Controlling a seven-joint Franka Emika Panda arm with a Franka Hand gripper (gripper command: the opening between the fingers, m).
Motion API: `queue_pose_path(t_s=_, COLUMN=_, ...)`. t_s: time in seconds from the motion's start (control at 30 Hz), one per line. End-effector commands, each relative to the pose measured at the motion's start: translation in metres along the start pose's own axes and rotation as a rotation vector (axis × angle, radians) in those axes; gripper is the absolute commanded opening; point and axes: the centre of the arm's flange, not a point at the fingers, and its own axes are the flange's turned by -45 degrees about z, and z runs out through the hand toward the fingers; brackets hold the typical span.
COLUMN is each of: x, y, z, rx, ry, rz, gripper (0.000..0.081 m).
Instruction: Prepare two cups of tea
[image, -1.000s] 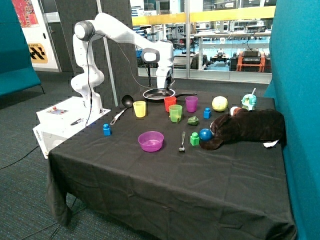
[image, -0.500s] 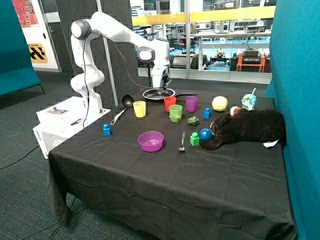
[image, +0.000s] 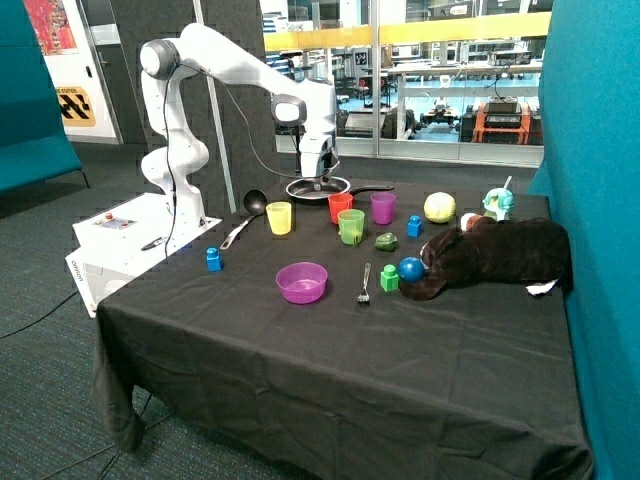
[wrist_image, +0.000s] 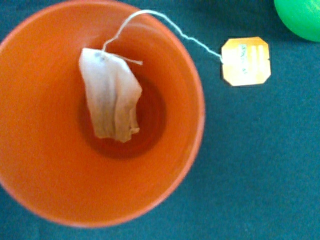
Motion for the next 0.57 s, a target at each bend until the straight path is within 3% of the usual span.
queue_pose_path(t_s=0.0, x=0.013, y=0.005, z=0.006, rx=-0.0015, ry=-0.0003, rz=-0.015, gripper=0.0484)
queue_pose_path(t_s=0.53, x=0.034, y=-0.003, z=0.007, rx=-0.0015, ry=-0.0003, rz=-0.049, gripper=0.0481)
